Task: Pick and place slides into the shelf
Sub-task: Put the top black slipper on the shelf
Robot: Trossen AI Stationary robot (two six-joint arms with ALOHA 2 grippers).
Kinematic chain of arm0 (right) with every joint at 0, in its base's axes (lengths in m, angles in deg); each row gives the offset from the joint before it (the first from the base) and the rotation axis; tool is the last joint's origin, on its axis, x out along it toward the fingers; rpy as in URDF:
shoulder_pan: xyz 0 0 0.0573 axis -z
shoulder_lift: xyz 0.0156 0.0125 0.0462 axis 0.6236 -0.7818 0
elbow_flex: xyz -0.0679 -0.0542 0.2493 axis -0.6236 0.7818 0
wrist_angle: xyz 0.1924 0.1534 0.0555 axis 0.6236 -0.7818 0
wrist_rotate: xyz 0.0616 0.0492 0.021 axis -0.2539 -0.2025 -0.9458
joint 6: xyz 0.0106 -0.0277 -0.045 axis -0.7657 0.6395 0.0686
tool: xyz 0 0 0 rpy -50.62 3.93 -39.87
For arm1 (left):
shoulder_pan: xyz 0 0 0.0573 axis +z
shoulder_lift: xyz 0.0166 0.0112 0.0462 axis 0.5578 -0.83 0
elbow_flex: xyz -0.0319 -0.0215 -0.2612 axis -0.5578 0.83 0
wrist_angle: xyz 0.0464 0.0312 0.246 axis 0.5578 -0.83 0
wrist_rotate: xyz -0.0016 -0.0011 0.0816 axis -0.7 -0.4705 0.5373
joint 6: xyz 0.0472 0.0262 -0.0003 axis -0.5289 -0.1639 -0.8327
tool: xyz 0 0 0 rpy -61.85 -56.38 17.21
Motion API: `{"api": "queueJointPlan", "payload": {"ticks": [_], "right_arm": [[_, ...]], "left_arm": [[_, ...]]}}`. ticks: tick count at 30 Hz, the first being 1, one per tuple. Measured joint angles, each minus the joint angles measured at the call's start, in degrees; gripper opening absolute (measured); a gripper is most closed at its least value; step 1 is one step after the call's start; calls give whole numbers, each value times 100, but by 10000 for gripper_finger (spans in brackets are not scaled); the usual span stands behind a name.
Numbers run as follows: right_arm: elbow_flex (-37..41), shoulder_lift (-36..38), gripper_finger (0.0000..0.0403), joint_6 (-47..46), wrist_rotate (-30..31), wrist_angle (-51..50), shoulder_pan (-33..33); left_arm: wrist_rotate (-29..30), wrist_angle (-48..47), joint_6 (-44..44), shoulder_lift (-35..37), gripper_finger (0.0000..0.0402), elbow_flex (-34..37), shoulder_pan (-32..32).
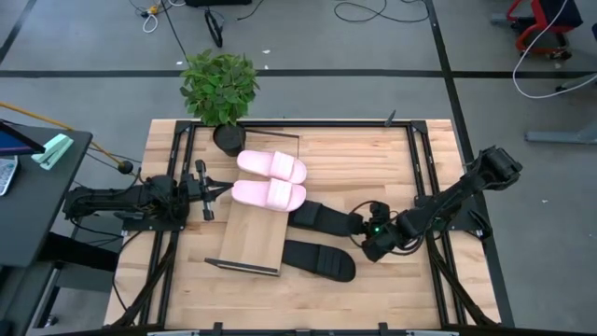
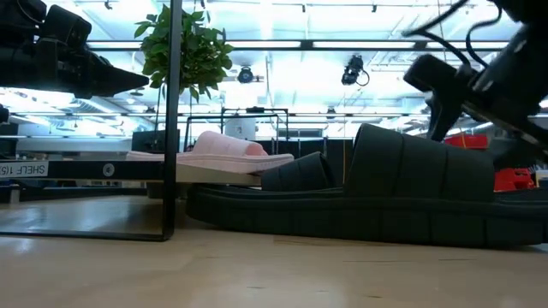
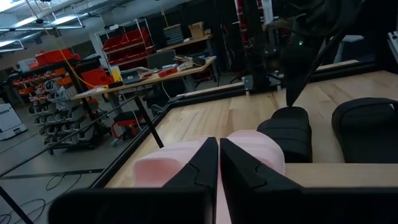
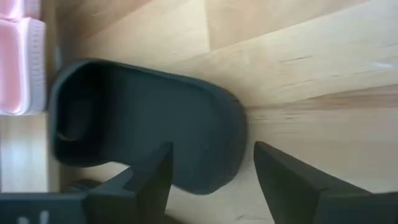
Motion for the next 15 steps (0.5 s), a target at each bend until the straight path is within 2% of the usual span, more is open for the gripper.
{"api": "queueJointPlan", "payload": {"ticks": [10, 15], "right_arm": [[254, -2, 255, -12, -102, 220, 15], [607, -2, 254, 33, 46, 1099, 63]], "left_arm": [[0, 0, 0, 0, 12, 1, 0], [0, 0, -2, 0, 19, 0, 0]]}}
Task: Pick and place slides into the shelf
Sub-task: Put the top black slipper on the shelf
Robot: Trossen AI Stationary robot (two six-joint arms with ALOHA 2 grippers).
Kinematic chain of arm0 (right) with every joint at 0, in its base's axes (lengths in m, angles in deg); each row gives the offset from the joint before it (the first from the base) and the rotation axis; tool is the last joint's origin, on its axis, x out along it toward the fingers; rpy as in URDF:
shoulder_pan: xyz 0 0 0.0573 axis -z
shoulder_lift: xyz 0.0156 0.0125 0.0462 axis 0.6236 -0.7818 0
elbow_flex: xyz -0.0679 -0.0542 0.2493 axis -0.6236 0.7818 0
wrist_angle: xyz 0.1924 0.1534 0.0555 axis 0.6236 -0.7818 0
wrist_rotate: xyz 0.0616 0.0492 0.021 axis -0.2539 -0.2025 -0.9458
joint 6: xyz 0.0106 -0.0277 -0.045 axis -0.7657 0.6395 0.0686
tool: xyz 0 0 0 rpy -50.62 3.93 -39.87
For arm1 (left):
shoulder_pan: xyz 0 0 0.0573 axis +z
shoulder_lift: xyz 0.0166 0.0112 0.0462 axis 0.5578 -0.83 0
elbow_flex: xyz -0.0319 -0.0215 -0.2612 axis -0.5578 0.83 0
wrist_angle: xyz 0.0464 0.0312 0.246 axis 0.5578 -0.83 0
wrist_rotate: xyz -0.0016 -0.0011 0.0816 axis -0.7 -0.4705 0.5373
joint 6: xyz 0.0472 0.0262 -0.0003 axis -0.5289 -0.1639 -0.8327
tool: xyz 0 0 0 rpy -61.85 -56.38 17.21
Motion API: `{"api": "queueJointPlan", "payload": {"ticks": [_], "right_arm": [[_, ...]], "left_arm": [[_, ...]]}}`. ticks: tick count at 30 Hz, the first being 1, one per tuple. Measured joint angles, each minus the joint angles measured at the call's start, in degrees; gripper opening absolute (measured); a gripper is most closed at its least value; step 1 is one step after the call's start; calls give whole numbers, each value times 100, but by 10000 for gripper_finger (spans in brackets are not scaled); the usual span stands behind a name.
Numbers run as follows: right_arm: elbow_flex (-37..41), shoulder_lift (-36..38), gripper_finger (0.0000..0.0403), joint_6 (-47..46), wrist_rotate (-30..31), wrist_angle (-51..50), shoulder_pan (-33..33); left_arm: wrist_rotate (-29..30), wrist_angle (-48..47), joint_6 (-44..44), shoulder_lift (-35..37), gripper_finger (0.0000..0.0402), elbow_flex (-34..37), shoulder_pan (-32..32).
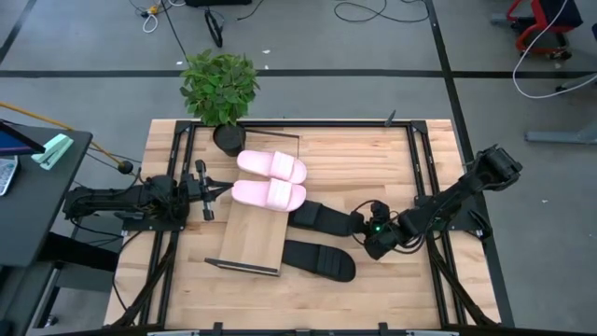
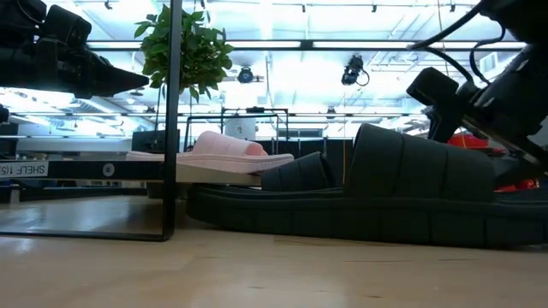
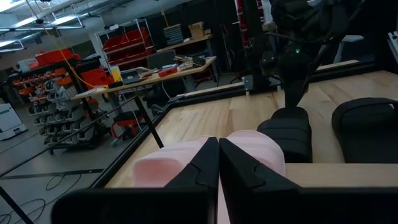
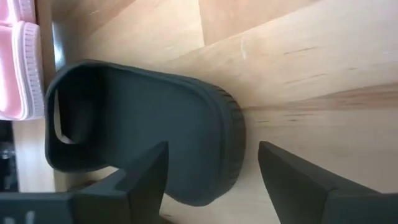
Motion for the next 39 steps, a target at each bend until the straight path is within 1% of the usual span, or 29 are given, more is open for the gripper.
{"api": "queueJointPlan", "payload": {"ticks": [5, 14, 27, 29, 32, 39], "right_arm": [[359, -22, 247, 8, 56, 734, 0], [654, -22, 243, 236, 143, 1458, 0], [670, -22, 238, 430, 24, 1475, 105], [670, -22, 228, 485, 8, 1475, 176], [670, -22, 200, 682, -133, 1475, 303], [670, -22, 107, 975, -197, 1469, 485]], "left_arm": [[0, 0, -1, 0, 24, 2, 0], [0, 2, -5, 0, 12, 1, 0], [0, 2, -4, 0, 23, 2, 0], [0, 2, -5, 0, 20, 2, 0], [0, 2, -5, 0, 15, 2, -2], [0, 2, -3, 0, 17, 2, 0]]}}
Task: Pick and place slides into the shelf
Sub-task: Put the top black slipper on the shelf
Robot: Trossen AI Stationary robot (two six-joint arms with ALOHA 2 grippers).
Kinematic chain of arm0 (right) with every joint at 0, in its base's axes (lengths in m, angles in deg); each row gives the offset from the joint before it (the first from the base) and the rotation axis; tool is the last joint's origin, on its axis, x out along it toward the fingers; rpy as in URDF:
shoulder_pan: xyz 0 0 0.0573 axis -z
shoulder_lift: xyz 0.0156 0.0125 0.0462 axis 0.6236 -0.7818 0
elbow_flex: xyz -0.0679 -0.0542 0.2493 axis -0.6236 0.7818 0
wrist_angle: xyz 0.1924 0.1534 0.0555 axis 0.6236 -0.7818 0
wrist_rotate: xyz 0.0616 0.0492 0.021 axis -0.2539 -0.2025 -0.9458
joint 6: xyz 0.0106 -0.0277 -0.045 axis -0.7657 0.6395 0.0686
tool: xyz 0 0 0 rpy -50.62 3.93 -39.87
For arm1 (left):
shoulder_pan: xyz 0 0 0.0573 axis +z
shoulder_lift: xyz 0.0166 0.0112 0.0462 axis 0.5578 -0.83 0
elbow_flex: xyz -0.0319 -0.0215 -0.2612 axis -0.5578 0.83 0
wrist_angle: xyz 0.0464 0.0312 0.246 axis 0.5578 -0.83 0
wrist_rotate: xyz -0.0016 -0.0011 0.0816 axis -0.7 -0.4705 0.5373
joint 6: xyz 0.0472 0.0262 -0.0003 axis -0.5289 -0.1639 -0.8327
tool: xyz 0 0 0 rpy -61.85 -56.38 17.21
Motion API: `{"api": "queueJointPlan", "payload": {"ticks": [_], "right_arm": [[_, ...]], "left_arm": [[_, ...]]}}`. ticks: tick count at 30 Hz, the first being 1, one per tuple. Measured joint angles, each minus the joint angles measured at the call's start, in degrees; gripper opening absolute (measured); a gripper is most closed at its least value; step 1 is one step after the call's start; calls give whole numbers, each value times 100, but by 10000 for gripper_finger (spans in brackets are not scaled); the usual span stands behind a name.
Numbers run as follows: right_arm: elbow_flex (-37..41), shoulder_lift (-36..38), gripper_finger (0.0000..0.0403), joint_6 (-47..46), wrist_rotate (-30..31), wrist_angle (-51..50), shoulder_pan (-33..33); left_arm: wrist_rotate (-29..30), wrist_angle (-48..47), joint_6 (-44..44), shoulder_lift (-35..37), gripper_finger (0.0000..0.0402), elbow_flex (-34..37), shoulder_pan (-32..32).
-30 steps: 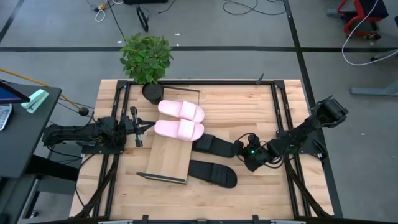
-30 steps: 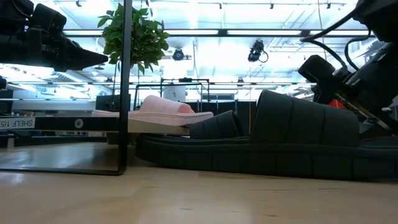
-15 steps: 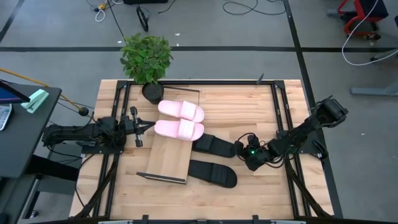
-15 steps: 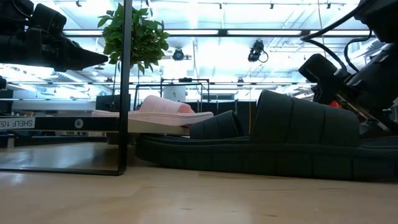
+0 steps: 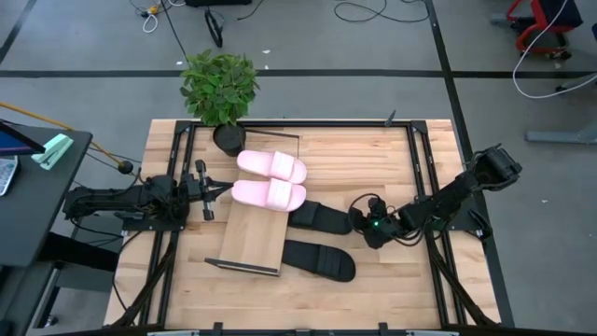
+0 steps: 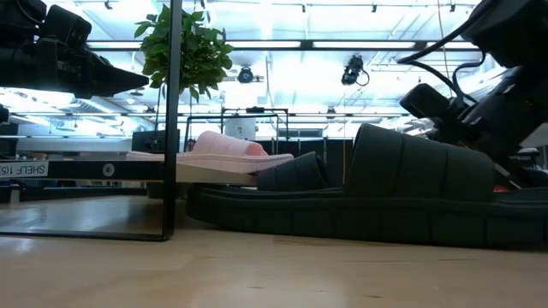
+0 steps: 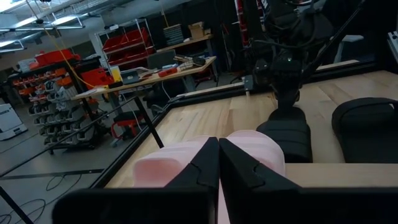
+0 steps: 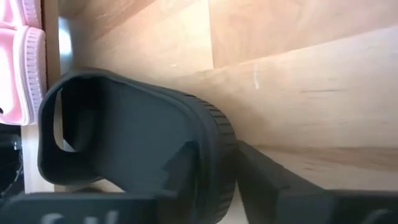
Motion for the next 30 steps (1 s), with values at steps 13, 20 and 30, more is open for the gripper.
{"api": "queueJointPlan", "payload": {"ticks": [13, 20, 30], "right_arm": [[-15, 22, 52, -285, -129, -380, -197], [-333, 575, 50, -708, -324, -2053, -539], [-1981, 1401, 50, -774, -274, -5777, -692]], "left_arm": [[0, 0, -2, 0, 13, -1, -1], [0, 0, -2, 0, 20, -2, 0], [0, 1, -2, 0, 15, -1, 0]]}}
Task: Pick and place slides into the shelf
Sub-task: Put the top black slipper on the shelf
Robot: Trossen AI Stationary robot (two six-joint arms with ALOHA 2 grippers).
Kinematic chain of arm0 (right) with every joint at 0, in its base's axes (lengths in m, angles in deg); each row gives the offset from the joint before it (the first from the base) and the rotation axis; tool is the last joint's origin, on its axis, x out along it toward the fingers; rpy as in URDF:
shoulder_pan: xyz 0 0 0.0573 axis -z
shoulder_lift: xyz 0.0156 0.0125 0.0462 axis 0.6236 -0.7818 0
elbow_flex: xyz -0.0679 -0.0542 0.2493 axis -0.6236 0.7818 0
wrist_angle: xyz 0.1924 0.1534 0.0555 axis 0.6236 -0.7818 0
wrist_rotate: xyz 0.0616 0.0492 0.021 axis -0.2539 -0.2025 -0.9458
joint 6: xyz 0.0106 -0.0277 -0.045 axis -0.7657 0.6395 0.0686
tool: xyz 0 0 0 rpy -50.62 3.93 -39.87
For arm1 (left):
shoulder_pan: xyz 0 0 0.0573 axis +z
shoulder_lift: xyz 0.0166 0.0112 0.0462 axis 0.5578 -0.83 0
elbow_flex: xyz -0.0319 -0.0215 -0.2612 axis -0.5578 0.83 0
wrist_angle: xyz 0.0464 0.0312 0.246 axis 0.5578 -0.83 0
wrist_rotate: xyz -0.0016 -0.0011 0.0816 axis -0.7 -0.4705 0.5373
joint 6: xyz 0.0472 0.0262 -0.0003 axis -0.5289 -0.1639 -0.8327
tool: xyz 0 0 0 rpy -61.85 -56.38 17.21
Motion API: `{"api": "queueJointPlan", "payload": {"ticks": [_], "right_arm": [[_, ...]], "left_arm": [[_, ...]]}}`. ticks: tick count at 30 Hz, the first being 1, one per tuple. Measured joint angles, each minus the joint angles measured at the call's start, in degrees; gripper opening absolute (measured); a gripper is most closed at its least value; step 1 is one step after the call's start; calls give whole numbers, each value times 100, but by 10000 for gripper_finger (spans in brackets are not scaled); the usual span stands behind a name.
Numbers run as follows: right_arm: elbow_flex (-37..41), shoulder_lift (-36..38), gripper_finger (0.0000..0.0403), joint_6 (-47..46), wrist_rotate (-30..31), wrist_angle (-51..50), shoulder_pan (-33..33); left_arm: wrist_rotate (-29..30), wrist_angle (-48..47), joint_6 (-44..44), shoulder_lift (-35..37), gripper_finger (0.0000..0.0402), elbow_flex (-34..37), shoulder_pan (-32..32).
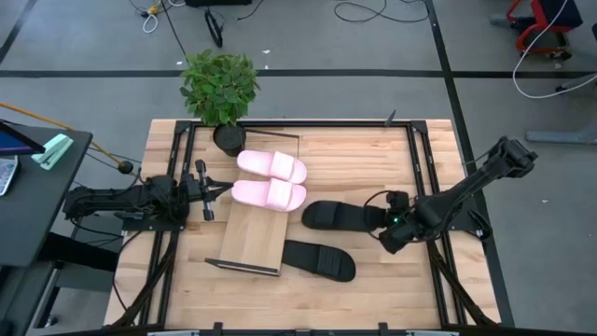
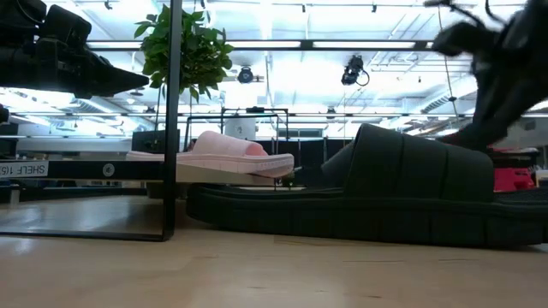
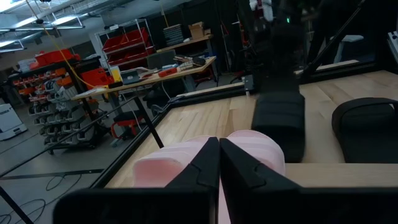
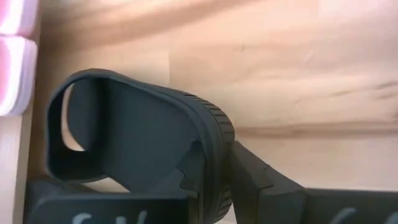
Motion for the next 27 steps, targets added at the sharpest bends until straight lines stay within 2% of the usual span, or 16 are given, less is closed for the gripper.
{"api": "queueJointPlan", "payload": {"ticks": [3, 6, 11, 14, 16, 21, 27], "right_arm": [[-657, -33, 50, 12, 73, -1009, 0], [-1284, -126, 50, 54, 393, -1762, 0], [-2096, -317, 50, 152, 1156, -2434, 2], [-2328, -454, 50, 370, 1787, -2133, 49], [-2362, -545, 50, 680, 1985, -1668, 128], [-2360, -922, 48, 1593, 2002, -275, 359], [-2360, -1454, 48, 2291, 1869, 1092, 536]], "left_arm": [[0, -1, 0, 0, 12, -1, 0], [0, 1, 0, 0, 16, 1, 0], [0, 1, 0, 0, 24, 0, -1], [0, 1, -4, 0, 23, 1, 0], [0, 1, -11, 0, 20, 1, -2], [4, 114, -74, 0, 12, 4, 0], [0, 335, -48, 2, 21, 4, -17]]}}
